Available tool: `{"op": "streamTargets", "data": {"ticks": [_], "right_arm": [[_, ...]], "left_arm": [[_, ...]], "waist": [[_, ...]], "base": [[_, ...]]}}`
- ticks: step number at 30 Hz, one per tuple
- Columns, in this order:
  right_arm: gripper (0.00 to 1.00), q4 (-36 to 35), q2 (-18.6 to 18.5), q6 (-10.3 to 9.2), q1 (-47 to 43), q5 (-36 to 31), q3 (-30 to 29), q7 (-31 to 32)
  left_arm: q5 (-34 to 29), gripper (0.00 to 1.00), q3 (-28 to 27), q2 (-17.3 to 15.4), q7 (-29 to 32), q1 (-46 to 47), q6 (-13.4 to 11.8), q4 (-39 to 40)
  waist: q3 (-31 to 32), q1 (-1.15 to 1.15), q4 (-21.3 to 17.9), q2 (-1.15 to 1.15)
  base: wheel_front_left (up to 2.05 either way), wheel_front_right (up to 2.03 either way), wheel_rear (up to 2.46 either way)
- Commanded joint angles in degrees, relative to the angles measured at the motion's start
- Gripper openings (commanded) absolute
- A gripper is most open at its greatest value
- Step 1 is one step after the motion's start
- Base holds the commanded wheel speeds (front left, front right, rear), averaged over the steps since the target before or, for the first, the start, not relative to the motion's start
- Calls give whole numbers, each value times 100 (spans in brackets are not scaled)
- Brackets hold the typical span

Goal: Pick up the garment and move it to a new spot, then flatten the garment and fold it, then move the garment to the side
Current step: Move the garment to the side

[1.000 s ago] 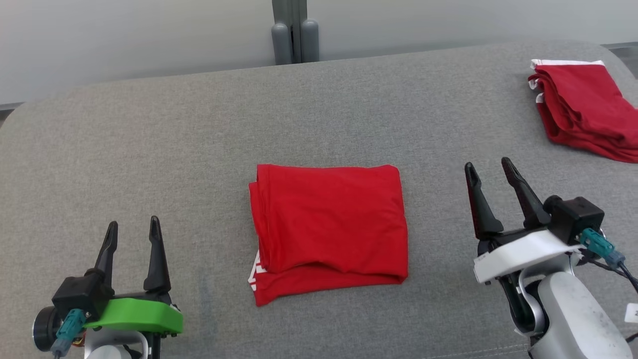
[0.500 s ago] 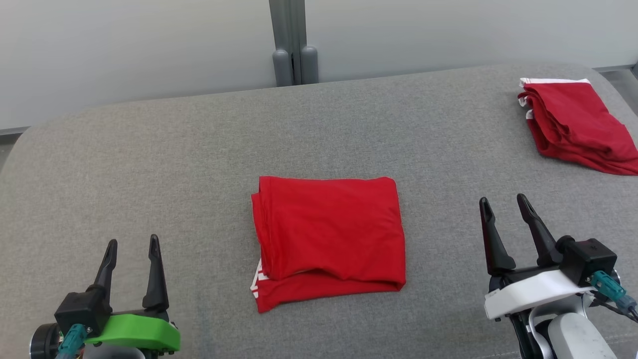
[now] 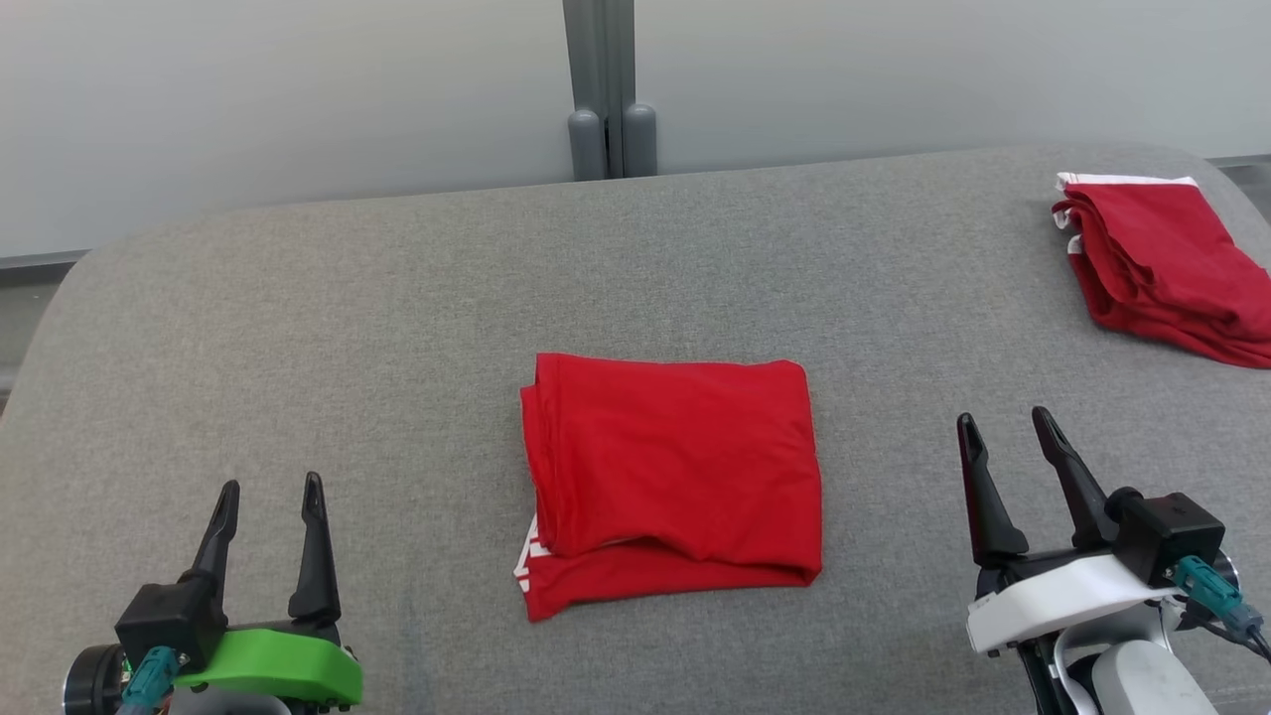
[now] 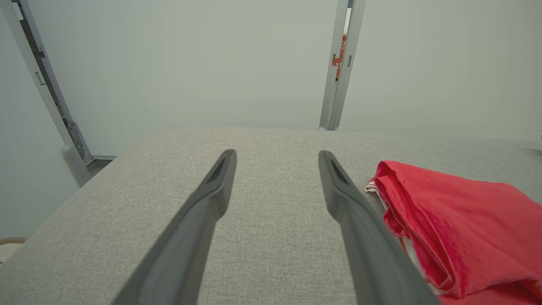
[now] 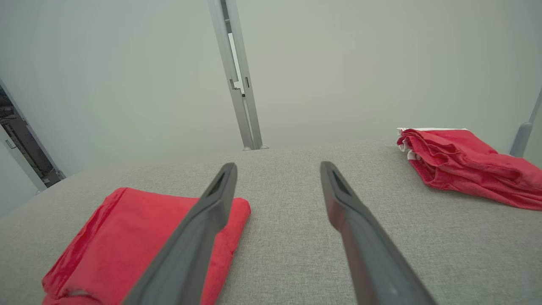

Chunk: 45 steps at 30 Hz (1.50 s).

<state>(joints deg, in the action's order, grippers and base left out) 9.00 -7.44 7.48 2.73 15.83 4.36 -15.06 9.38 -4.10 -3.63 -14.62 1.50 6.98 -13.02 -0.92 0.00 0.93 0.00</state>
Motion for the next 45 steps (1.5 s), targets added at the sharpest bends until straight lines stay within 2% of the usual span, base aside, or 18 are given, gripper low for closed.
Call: {"op": "streamTargets", "data": {"ticks": [1, 45], "right_arm": [[100, 29, 8, 2, -61, -60, -23, -13], [100, 191, 95, 2, -142, -282, 24, 201]], "left_arm": [[-5, 100, -3, -57, 24, -96, -28, 18], [216, 100, 141, -227, 287, -255, -255, 232]], "waist": [[8, 0, 4, 0], [117, 0, -9, 0]], "base": [[0, 0, 0], [0, 0, 0]]}}
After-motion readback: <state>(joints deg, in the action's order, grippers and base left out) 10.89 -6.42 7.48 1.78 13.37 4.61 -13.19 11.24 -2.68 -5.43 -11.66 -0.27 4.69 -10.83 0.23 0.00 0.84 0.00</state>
